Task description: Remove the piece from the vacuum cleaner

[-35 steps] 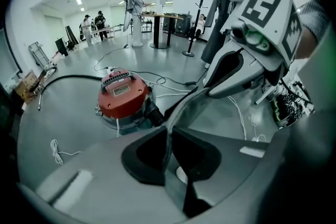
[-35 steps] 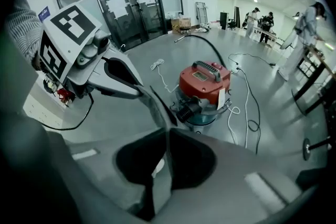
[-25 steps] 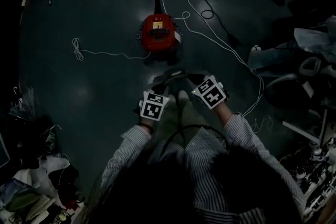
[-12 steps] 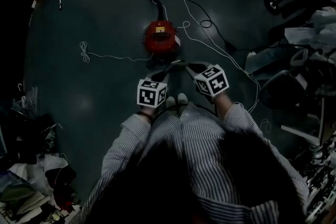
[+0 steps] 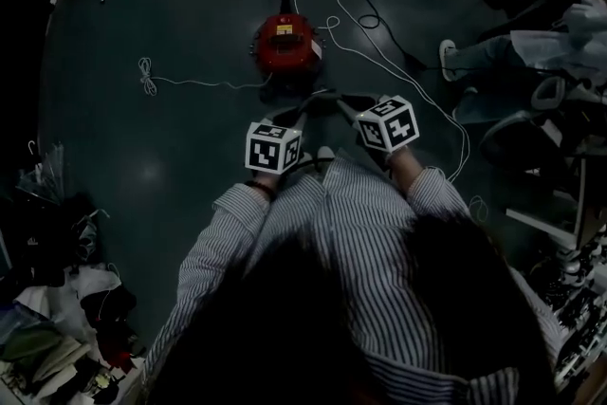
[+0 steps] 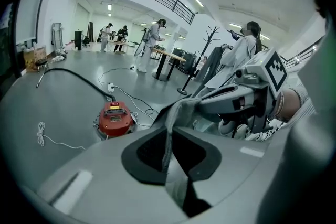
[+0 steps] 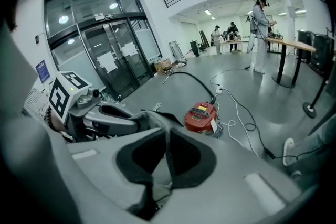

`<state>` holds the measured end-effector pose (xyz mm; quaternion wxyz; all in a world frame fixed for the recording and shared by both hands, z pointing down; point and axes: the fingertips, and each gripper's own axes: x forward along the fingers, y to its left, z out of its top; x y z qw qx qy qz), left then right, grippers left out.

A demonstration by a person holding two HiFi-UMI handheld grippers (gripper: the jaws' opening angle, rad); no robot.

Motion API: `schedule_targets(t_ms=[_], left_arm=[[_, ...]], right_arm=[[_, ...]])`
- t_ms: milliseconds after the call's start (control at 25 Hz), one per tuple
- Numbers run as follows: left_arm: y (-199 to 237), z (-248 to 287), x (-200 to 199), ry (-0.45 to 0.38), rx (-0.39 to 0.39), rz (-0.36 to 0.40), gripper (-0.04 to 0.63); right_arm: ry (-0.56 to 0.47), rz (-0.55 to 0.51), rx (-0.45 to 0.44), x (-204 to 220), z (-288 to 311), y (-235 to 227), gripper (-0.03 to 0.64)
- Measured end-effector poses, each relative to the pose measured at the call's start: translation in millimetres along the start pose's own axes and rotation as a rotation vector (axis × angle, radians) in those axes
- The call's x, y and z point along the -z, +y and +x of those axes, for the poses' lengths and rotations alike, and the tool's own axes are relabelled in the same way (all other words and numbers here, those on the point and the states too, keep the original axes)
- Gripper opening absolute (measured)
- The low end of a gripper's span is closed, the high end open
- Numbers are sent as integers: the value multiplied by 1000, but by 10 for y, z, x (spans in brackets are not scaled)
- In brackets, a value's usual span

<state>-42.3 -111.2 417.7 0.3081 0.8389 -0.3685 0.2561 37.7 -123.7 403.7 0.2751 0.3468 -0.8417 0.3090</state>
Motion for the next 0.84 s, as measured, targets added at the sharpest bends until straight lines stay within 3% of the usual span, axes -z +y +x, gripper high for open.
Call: schedule_targets(t_ms=[840], left_arm=[[114,123,-4,20,-9,-24,31]], right_arm=[[43,-23,-15,71,115,-92,26]])
